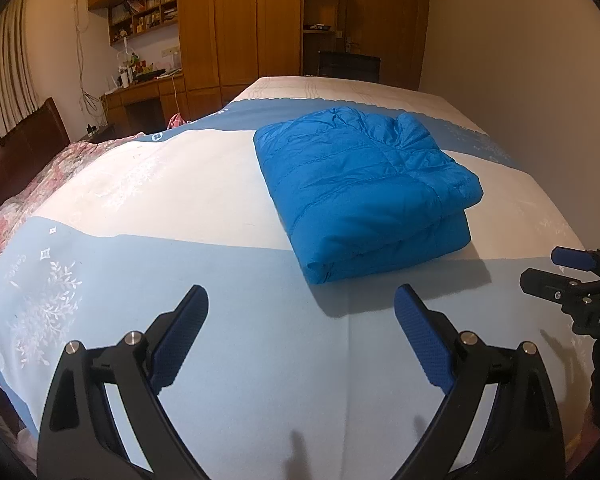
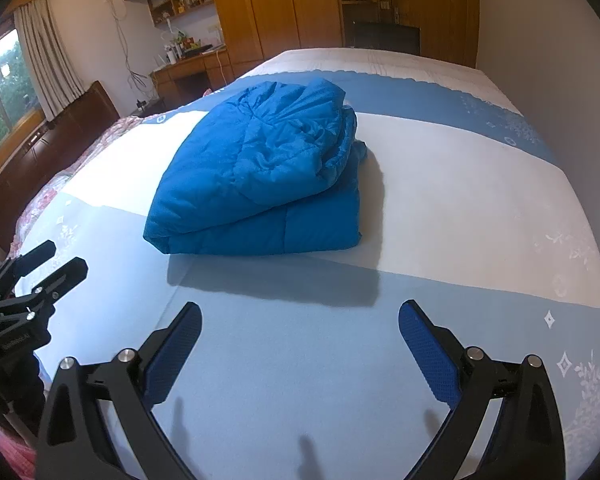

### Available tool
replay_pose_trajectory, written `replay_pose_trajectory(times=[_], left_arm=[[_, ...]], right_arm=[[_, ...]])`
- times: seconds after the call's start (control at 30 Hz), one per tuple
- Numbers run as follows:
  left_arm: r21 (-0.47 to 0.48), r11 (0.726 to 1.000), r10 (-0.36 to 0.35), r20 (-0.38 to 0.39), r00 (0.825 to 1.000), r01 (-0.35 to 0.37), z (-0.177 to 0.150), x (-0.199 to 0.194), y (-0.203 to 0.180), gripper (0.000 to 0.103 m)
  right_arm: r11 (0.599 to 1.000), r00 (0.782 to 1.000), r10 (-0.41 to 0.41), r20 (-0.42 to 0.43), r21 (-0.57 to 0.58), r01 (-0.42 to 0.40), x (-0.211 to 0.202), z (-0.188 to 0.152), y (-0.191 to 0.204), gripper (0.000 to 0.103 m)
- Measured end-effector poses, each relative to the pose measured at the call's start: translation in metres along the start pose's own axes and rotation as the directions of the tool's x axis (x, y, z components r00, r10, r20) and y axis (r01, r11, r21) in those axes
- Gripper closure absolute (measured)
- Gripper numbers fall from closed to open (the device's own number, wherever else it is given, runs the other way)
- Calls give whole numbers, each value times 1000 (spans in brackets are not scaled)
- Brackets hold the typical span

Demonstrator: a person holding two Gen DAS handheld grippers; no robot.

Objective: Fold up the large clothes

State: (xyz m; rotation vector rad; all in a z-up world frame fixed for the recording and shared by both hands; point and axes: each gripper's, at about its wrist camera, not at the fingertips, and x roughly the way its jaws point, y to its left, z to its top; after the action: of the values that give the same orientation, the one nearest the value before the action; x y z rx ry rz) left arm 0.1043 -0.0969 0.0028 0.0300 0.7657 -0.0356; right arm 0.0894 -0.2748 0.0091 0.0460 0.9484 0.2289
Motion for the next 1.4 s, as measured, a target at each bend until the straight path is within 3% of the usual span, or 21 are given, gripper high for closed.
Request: replay_pose_trajectory(times=[1.4], left_arm=[[17,1000,-7,-16,1000,7,-1,-2,-2,10]], right_arm=[[1000,1000,-9,-6,-8,9,2,2,1,4]])
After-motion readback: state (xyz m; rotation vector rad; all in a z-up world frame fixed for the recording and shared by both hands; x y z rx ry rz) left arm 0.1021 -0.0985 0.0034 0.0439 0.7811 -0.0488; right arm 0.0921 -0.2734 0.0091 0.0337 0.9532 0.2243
